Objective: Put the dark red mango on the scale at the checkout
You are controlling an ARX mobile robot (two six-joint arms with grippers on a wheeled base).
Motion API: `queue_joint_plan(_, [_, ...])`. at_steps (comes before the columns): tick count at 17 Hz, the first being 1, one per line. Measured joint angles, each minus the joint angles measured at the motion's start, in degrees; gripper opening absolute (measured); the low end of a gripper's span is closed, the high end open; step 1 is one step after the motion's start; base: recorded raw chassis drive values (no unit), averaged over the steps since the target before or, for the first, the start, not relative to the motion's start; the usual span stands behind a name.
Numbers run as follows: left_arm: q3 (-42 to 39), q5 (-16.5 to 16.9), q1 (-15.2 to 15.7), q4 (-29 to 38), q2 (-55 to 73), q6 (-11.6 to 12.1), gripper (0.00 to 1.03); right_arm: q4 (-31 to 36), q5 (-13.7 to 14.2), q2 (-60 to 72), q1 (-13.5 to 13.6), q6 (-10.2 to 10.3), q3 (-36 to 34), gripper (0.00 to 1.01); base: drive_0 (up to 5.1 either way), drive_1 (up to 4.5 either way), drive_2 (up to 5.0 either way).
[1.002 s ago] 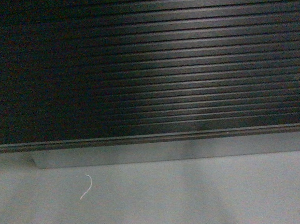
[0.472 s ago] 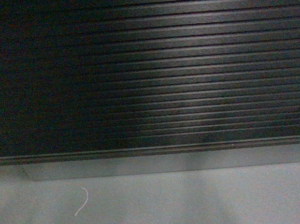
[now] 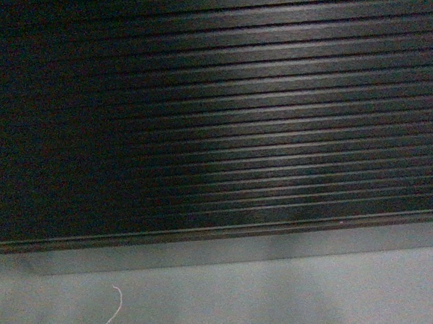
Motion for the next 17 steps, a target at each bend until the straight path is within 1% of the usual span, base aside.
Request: queue_joint_plan(17, [0.0, 0.0, 0.0, 0.0, 0.0, 0.0, 0.98, 0.0, 0.0, 0.0, 0.0, 0.0, 0.0, 0.98, 0.1, 1.69, -1.5])
